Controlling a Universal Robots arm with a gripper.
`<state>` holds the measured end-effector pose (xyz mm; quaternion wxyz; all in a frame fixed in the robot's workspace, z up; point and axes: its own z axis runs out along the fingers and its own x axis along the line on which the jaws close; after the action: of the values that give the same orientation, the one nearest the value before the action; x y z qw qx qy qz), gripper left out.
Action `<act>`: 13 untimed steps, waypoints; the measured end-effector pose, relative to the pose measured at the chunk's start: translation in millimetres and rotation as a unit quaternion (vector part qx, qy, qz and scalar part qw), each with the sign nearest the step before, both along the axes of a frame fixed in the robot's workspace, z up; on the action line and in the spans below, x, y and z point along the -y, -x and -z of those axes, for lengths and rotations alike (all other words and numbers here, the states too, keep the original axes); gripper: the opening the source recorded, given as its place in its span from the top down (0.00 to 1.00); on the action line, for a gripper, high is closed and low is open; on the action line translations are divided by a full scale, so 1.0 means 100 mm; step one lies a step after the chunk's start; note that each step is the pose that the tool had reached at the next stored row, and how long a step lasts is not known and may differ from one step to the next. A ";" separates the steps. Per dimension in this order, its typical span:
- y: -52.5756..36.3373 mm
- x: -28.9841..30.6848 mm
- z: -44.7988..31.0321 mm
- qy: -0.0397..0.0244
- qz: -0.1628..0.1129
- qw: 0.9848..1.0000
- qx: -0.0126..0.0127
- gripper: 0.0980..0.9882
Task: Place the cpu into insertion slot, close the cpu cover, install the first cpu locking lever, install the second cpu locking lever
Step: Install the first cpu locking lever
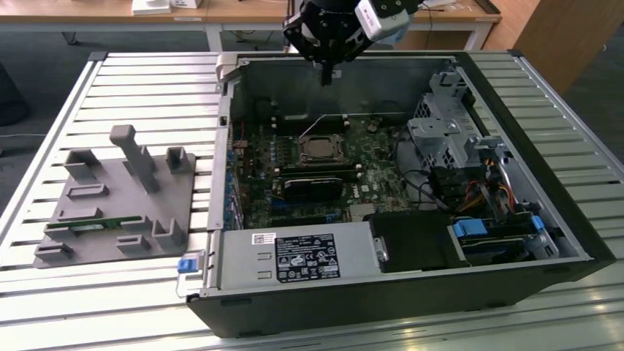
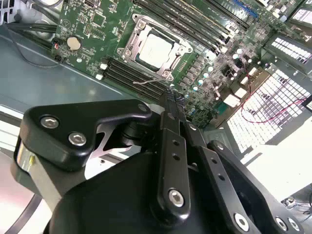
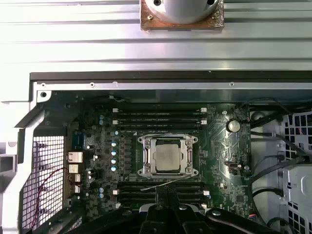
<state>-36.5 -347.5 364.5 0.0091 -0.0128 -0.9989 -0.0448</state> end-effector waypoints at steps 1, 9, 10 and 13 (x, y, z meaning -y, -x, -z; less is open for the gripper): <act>0.000 0.000 0.000 0.000 0.000 1.000 0.000 0.99; 0.000 0.000 0.000 0.000 0.000 1.000 0.000 0.99; 0.000 0.000 0.000 0.000 0.000 1.000 0.000 0.99; 0.000 0.000 0.000 0.000 0.000 1.000 0.000 0.99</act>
<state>-36.5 -347.5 364.5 0.0091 -0.0128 -0.9989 -0.0448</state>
